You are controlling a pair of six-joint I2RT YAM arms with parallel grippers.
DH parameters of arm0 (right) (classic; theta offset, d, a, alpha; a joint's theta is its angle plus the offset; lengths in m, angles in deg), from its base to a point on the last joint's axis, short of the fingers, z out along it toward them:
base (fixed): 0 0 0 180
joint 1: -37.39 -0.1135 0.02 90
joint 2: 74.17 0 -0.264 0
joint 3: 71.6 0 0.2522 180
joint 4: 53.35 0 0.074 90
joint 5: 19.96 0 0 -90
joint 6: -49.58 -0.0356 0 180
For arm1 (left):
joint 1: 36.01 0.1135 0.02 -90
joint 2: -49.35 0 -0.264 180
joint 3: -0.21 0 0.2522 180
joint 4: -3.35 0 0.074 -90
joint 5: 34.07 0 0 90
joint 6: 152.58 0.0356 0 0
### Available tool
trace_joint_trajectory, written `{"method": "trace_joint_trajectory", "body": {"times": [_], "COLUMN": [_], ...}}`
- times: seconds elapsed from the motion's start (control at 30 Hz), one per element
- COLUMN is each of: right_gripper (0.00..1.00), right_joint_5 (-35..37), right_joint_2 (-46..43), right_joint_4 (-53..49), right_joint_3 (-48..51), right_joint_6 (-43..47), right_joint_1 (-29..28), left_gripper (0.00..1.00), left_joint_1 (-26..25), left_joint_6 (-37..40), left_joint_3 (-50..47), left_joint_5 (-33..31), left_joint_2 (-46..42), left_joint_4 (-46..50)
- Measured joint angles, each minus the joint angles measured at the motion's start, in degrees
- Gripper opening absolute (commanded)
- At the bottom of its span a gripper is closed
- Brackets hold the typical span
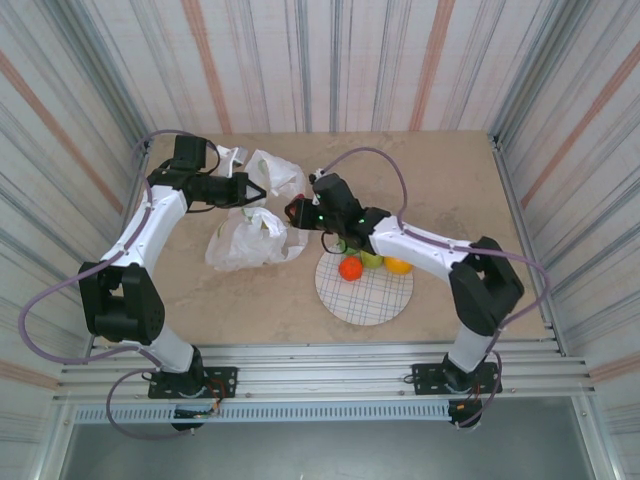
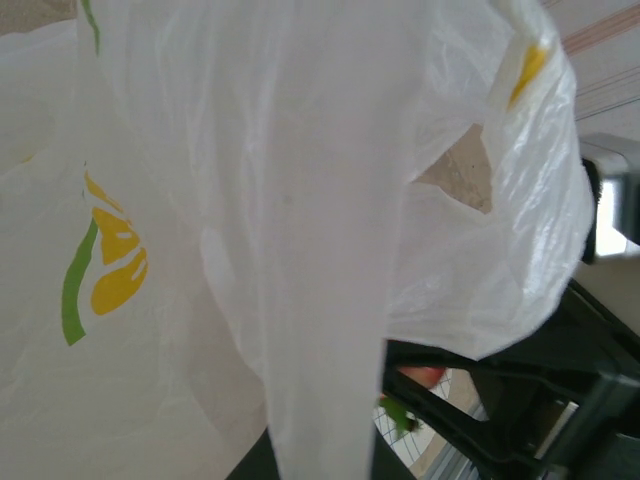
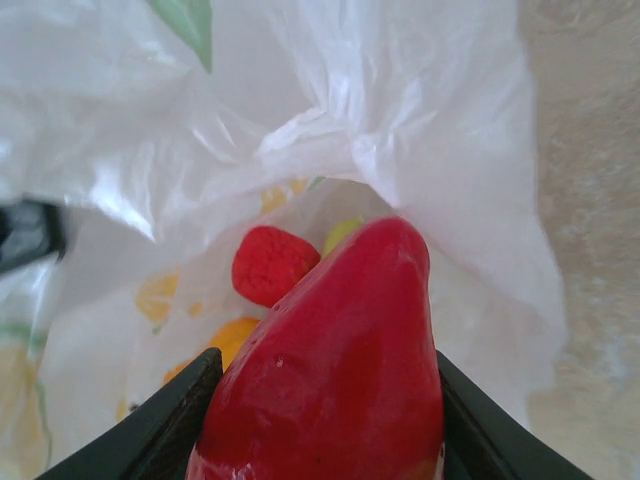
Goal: Place the fruits into the plastic bag
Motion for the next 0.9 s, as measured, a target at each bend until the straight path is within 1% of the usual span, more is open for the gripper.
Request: {"method": "trace_joint_trajectory", "body": {"times": [0.2,0.43,0.53,0.63,0.7,0.9], "right_gripper": [0.42,0.43,0.46,0.53,0.59,0.69], "right_joint_5": [0.04,-0.17,-1.46,-2.97,-4.37,-7.43], "right_joint_2": [7.74,15.26,17.73,19.39,19.98,20.15], "right_joint_4": [2.40,3.85,4.33,4.92,5.53,6.99], "right_joint_3": [-4.33,-10.32,-12.59,-14.12,-14.45,-14.45], "right_joint_6": [-7.39,-13.44,-15.58,-16.76,-17.18,-17.09], "right_joint_1": [-1.88,-3.69,-3.74,-3.74,-3.74,-3.74], "left_gripper": [0.00,0.00,0.00,0.00,0.00,0.00], "left_joint_1": [0.00,-0.11,-0.11,-0.11,-0.11,-0.11], "left_joint_6": [-0.02,-0.15,-0.20,-0.20,-0.22,-0.22], "left_joint_3": [0.00,0.00,0.00,0.00,0.00,0.00], "left_joint_5": [0.02,0.13,0.17,0.17,0.15,0.17], "left_joint_2": [0.00,0.00,0.02,0.00,0.00,0.00], "left_joint_4": [0.00,-0.02,-0.02,-0.02,-0.02,-0.02]}}
